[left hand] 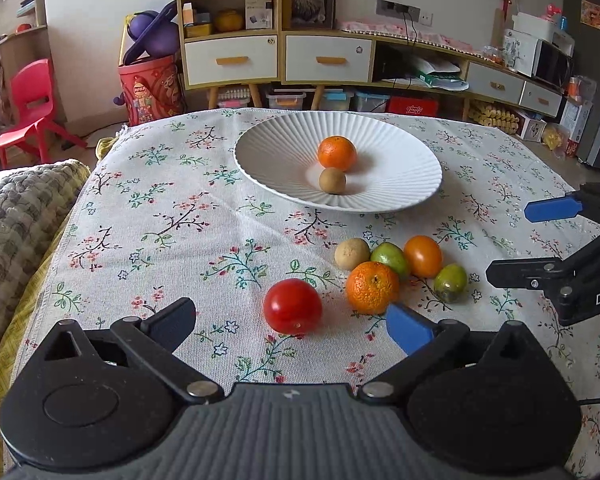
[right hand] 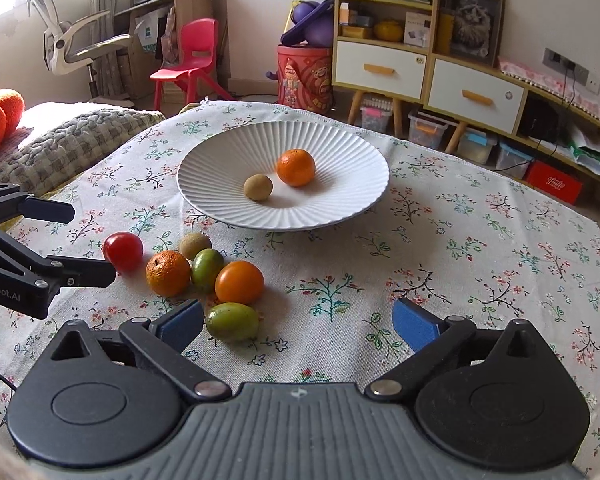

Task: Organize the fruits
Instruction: 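Withdraw both open grippers from the plate back toward the fruits, then grasp the red tomato with the left gripper while the right gripper grasps a green lime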

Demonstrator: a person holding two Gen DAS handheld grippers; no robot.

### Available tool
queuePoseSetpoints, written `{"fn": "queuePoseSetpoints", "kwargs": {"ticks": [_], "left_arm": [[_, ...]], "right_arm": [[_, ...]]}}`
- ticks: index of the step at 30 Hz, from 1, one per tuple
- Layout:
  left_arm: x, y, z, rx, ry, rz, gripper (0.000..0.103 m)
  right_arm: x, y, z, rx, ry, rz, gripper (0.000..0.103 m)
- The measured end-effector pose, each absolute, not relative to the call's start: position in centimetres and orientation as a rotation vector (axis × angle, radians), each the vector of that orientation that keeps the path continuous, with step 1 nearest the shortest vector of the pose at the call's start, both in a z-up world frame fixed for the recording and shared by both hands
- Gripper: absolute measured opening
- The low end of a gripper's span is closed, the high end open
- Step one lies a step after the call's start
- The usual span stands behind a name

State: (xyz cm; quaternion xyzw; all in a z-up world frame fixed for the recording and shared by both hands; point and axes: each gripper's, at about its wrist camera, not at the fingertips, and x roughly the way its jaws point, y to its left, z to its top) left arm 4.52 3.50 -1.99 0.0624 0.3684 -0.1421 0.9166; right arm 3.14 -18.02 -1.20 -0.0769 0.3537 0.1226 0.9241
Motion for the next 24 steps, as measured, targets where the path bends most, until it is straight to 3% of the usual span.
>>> {"fn": "queuePoseSetpoints", "kwargs": {"ticks": [24], "left_arm": [[4.0,4.4,-5.5,0.135,0.720,-0.258,0.092]], "right_arm": [[2.0,-16.4,-4.8,-0.200,0.807,0.294,0.103]]}}
